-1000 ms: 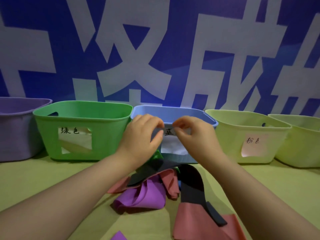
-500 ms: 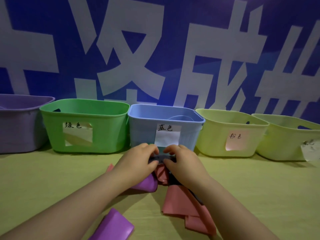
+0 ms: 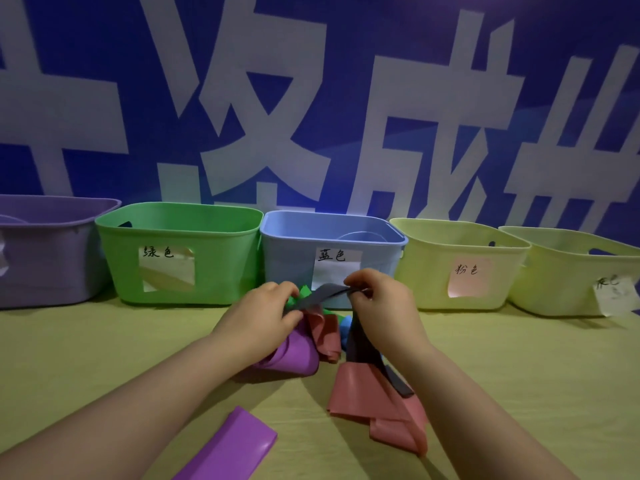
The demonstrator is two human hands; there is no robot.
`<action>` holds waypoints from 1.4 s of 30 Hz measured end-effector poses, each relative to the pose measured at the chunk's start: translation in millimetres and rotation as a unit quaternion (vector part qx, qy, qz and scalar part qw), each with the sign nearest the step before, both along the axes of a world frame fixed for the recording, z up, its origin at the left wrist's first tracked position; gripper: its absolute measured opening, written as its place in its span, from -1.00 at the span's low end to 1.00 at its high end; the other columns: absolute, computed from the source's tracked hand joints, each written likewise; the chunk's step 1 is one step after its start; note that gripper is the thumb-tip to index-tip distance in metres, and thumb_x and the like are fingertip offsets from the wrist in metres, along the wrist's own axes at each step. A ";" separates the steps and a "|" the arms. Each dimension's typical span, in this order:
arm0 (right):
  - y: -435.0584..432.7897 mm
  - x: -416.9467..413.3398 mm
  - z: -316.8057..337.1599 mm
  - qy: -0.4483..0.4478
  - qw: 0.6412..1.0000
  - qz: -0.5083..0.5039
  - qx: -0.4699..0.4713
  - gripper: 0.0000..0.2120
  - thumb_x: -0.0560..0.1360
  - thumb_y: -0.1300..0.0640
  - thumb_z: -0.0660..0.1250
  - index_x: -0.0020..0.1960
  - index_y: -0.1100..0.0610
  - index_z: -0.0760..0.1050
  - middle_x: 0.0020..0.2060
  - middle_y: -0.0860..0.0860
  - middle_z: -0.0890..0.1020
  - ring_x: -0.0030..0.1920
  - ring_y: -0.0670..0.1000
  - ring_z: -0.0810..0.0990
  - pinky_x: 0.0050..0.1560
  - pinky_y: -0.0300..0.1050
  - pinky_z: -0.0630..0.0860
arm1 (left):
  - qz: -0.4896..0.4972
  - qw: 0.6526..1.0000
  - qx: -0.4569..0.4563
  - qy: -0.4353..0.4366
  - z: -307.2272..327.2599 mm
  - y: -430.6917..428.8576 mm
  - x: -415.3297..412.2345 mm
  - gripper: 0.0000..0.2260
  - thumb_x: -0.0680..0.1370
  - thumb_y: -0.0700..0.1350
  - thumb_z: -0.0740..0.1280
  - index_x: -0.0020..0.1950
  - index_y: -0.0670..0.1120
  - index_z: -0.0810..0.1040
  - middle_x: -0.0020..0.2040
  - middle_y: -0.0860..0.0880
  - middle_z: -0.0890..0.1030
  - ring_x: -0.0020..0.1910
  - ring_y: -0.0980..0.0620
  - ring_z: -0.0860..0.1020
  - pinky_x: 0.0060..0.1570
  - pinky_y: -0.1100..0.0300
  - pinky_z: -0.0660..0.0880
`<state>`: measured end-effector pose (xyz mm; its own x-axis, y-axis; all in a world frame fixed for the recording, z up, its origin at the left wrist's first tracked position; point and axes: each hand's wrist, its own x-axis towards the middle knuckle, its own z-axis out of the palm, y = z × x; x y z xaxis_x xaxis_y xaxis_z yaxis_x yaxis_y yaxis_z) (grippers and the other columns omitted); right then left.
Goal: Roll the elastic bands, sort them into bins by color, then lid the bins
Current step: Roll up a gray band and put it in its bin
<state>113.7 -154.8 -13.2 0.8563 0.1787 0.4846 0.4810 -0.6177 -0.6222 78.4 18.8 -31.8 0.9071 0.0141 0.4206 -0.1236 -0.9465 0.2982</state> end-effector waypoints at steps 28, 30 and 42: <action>15.7 -18.7 11.4 0.048 0.987 0.150 -0.043 -0.74 0.43 0.09 0.39 0.11 -0.05 0.54 -0.05 -0.15 0.59 0.01 -0.16 0.52 0.06 -0.29 0.41 | -0.055 0.982 -0.132 -0.124 30.3 -6.4 -27.9 -0.95 0.46 -0.17 0.39 -0.13 -0.11 0.66 -0.18 -0.04 0.51 -0.16 0.03 0.47 -0.14 0.27 0.35; 16.1 -27.0 10.5 0.071 0.977 0.198 -0.036 -0.77 0.41 0.10 0.41 0.06 -0.05 0.53 -0.05 -0.15 0.61 0.00 -0.16 0.54 -0.01 -0.30 0.45 | -0.082 0.981 -0.132 -0.114 28.9 -13.5 -29.9 -0.94 0.46 -0.18 0.40 -0.12 -0.11 0.67 -0.16 -0.05 0.49 -0.14 0.00 0.49 -0.09 0.14 0.39; 5.6 -32.8 -13.7 0.124 0.971 0.138 0.154 -0.92 0.40 0.25 0.44 -0.17 0.12 0.55 -0.26 0.02 0.64 -0.31 -0.11 0.58 -0.31 -0.29 0.46 | -0.076 0.954 -0.260 -0.127 6.3 -15.6 -34.4 -0.70 0.41 -0.23 0.43 -0.18 0.17 0.46 -0.11 0.07 0.56 -0.10 0.07 0.56 -0.11 0.33 0.42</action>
